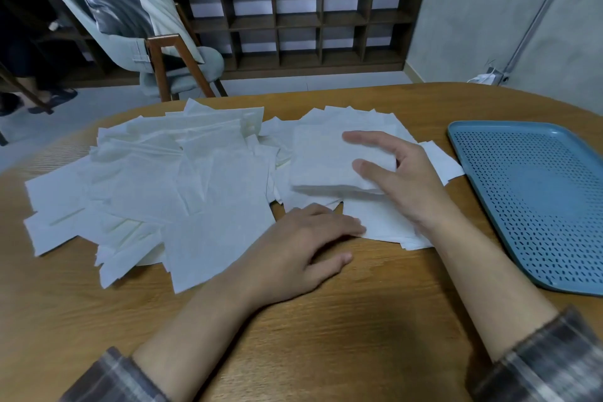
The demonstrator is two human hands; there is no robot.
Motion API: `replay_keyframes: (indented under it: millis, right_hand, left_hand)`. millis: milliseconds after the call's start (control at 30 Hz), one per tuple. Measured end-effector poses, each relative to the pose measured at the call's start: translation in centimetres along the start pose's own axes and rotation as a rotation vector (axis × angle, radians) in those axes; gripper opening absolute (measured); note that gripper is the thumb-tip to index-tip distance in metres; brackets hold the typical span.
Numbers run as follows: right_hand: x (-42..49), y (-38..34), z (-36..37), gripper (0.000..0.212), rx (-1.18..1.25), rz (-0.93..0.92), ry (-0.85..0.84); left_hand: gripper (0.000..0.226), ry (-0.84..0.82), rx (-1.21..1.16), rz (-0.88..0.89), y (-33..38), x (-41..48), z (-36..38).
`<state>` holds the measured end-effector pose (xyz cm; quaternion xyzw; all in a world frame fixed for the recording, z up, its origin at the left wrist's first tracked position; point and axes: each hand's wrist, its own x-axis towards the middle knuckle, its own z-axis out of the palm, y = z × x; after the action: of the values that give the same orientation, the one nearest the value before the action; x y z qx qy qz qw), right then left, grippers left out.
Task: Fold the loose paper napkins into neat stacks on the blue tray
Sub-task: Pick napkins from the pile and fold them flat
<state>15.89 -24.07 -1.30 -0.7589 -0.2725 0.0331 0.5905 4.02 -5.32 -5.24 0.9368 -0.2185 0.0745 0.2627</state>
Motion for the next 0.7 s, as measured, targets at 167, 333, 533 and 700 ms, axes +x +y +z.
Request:
replay_keyframes:
  millis: [167, 333, 533, 700]
  right_hand:
    - [0.0, 0.0, 0.0, 0.037, -0.006, -0.001, 0.009]
    - [0.1, 0.0, 0.0, 0.036, -0.027, 0.007, 0.001]
    - [0.0, 0.0, 0.2, 0.037, -0.036, 0.014, -0.001]
    - [-0.1, -0.1, 0.4, 0.037, -0.015, -0.008, 0.003]
  left_hand:
    - [0.048, 0.031, 0.07, -0.031, -0.1, 0.0, -0.7]
    - [0.054, 0.11, 0.109, -0.071, -0.1, -0.2, -1.2]
    - [0.069, 0.17, 0.179, -0.157, 0.1, -0.2, -1.3]
    - [0.057, 0.142, 0.251, -0.149, 0.4, -0.1, -0.9]
